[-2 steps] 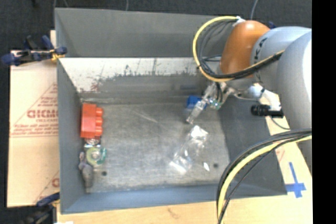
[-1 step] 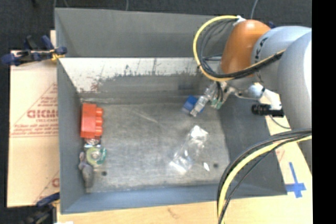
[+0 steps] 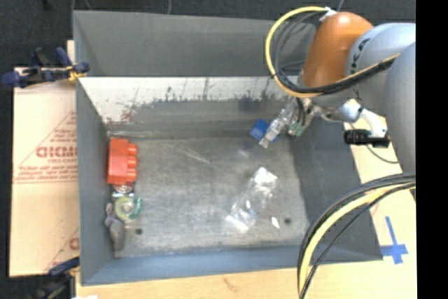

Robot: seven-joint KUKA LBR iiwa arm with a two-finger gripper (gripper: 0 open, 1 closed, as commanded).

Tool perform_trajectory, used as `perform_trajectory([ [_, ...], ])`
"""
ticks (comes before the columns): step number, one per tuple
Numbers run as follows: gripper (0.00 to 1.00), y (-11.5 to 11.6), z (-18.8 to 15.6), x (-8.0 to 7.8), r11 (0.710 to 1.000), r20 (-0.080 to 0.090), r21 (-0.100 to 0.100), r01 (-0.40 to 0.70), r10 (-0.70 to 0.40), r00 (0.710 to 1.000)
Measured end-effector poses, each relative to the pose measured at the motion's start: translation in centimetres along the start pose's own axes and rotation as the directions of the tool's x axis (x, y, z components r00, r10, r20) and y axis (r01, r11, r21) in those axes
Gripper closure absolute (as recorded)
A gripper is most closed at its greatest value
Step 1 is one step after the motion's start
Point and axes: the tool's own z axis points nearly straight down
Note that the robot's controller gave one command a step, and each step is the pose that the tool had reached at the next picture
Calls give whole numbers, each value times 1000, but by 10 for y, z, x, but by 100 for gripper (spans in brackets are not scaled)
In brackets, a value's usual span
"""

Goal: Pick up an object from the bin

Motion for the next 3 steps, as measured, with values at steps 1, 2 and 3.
perform_trajectory([
  [1,100,1,-36,-2,1000,-1,-2,2,-2,1000],
  [2,100,1,-42,-4,1000,0,-1,4,-4,1000],
  [3,100,2,-73,-7,1000,0,-3,8,-8,1000],
])
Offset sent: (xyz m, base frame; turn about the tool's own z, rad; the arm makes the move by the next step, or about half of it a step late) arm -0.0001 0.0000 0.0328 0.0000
